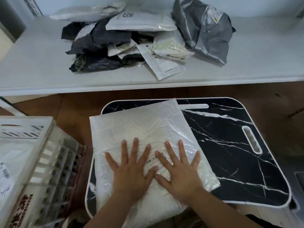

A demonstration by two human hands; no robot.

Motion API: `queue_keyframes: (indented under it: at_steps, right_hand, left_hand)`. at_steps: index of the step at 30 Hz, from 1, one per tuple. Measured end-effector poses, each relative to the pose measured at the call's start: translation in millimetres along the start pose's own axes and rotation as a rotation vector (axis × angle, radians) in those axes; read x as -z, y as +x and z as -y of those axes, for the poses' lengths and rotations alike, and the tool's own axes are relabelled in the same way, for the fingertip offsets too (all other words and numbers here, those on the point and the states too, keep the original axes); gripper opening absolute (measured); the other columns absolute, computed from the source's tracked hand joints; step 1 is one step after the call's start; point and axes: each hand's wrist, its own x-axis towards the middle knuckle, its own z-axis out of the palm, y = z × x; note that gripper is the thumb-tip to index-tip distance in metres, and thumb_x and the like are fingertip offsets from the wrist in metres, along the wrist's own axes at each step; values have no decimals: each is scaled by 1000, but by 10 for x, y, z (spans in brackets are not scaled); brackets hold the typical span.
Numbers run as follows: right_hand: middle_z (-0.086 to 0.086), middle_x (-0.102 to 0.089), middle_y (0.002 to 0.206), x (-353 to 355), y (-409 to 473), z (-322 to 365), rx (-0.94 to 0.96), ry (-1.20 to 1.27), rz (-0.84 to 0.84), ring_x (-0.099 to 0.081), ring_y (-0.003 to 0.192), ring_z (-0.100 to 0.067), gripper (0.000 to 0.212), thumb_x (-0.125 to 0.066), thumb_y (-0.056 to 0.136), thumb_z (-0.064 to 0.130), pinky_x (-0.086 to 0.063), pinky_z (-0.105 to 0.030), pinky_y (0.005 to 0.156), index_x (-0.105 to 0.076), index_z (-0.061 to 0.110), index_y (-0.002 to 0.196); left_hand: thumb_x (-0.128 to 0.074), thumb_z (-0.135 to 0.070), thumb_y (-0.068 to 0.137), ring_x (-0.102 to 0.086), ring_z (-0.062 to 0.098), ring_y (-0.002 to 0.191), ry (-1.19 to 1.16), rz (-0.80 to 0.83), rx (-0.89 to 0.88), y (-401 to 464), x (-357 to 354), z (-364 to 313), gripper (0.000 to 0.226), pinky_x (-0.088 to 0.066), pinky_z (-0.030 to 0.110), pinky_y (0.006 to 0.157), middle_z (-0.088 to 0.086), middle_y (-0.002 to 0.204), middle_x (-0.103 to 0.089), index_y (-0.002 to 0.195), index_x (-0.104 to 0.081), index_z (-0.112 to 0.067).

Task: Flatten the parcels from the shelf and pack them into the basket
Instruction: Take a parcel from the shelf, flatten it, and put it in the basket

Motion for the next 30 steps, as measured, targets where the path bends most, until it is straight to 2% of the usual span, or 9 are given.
queue_keyframes:
  at_steps: [13, 15, 18, 20, 23, 25, 27, 30]
  right_hand:
    - [3, -15, 161, 28, -30, -3, 9, 52, 35, -10, 147, -37, 68, -26, 89, 75, -13, -80, 98, -30, 42, 148]
    - [4, -12, 162, 16, -55, -29, 3, 57, 18, -6, 149, -31, 70, -22, 89, 76, -10, -74, 105, -26, 41, 149]
    - [1, -12, 162, -14, -142, -146, -26, 72, 3, -5, 149, -24, 71, -18, 93, 73, -12, -57, 113, -23, 34, 151]
    - [0, -6, 162, -16, -237, -291, -88, 50, 24, 1, 149, -22, 73, -10, 93, 72, -7, -51, 116, -16, 31, 153]
    - [8, 19, 159, 13, -381, -551, -247, 59, 62, 25, 144, -17, 77, 16, 83, 75, 12, -48, 117, 12, 37, 149]
    - [8, 24, 157, 91, -396, -654, -379, 84, 89, 32, 141, -18, 79, 21, 77, 73, 16, -49, 116, 19, 35, 147]
    - [5, 26, 156, 190, -301, -641, -443, 98, 62, 34, 140, -18, 82, 21, 78, 71, 18, -50, 115, 18, 29, 148]
    - [2, 28, 156, 308, 78, -395, -237, 72, 0, 33, 141, -21, 76, 19, 83, 69, 19, -50, 115, 18, 32, 149]
  left_hand:
    - [-18, -71, 90, -11, 39, 146, -42, 25, 8, 6, 7, -4, 69, -12, 79, 98, 5, 160, -16, 149, -25, -38]
    - [-17, -72, 90, -10, 39, 146, -28, 28, 2, -6, 0, 1, 69, -12, 79, 99, 5, 160, -15, 150, -22, -38]
    - [-13, -74, 90, -6, 37, 146, -11, 24, 3, -5, -14, 8, 70, -7, 78, 100, 4, 161, -11, 151, -16, -39]
    - [-12, -75, 89, -3, 36, 147, -16, 19, 12, 10, -1, 7, 70, -4, 78, 101, 2, 161, -8, 151, -12, -41]
    - [-10, -75, 89, 1, 35, 147, -20, 9, 8, 10, 17, 23, 68, 0, 76, 103, 0, 161, -3, 150, -8, -44]
    - [-13, -71, 91, -10, 34, 146, -31, 15, 23, 7, 29, 32, 64, -4, 75, 104, 0, 160, -15, 149, -16, -44]
    - [-21, -63, 94, -32, 33, 140, -35, -7, 38, 27, 43, 41, 57, -12, 71, 104, -1, 152, -36, 145, -31, -40]
    - [-29, -55, 92, -51, 28, 122, -55, -86, 29, 144, 116, 122, 54, -25, 60, 101, -5, 135, -54, 138, -46, -32]
